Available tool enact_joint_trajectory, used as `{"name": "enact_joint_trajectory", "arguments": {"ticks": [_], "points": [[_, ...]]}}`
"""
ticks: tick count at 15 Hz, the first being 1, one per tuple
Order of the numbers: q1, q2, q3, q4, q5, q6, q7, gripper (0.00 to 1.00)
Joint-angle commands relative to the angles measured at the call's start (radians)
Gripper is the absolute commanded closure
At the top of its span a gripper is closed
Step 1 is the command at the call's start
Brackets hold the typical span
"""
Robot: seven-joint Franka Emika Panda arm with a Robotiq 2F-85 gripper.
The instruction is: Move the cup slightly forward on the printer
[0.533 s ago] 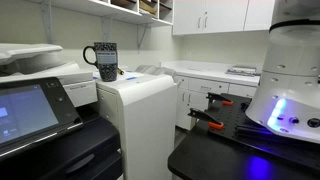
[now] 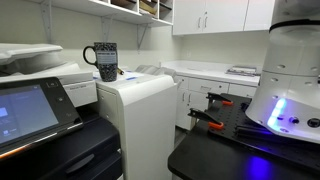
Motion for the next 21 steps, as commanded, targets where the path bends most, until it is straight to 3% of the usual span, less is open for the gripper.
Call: {"name": "enact_joint_trajectory", "arguments": {"ticks": [1,5,11,14,19,21], "points": [[-0.002,0.035,-0.002,0.0,0.032,0.061,0.051,0.0],[-0.029,0.146,0.013,0.002,0.104,0.294,0.216,0.0],[-0.049,0.35,0.028,0.055,0.094,0.606,0.479,0.0],[-0.052,0.429,0.029,0.089,0.069,0.685,0.614,0.0],[-0.038,0.544,0.017,0.163,-0.007,0.717,0.802,0.0],[-0.028,0.587,0.008,0.186,-0.043,0.722,0.854,0.06]]}}
